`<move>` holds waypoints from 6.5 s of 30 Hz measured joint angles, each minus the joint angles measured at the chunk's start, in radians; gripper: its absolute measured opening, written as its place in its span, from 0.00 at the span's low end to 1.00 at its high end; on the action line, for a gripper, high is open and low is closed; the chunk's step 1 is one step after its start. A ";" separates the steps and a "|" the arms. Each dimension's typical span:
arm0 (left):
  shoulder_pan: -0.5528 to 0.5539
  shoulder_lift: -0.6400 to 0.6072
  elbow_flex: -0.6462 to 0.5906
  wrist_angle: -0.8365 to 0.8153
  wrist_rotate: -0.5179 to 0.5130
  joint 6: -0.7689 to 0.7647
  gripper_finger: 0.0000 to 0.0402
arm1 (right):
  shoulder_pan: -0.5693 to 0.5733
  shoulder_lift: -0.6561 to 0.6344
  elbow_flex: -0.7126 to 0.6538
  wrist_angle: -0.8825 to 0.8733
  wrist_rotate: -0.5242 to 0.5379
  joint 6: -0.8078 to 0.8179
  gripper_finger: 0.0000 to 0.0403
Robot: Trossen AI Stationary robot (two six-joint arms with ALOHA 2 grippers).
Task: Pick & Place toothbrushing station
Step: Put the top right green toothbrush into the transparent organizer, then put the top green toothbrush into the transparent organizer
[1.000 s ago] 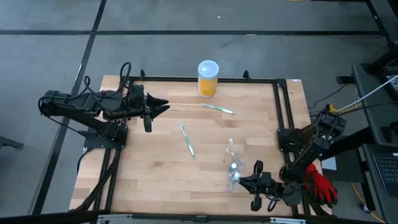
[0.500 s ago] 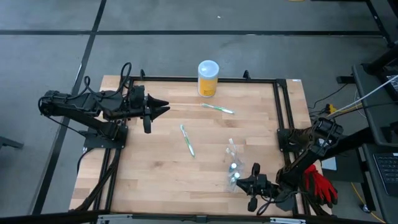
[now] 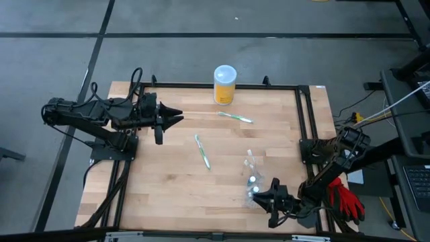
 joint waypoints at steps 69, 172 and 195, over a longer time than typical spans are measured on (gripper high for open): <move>0.017 0.009 0.000 -0.049 -0.135 0.098 0.25 | -1.497 -0.062 0.616 -1.490 -1.543 -0.953 0.40; -0.227 0.010 0.000 -0.001 -0.229 0.050 0.25 | -1.303 0.166 0.609 -1.087 -1.336 -0.567 0.49; -0.316 0.010 0.000 0.057 -0.264 0.023 0.25 | -1.325 0.391 0.812 -1.181 -1.357 -0.721 0.45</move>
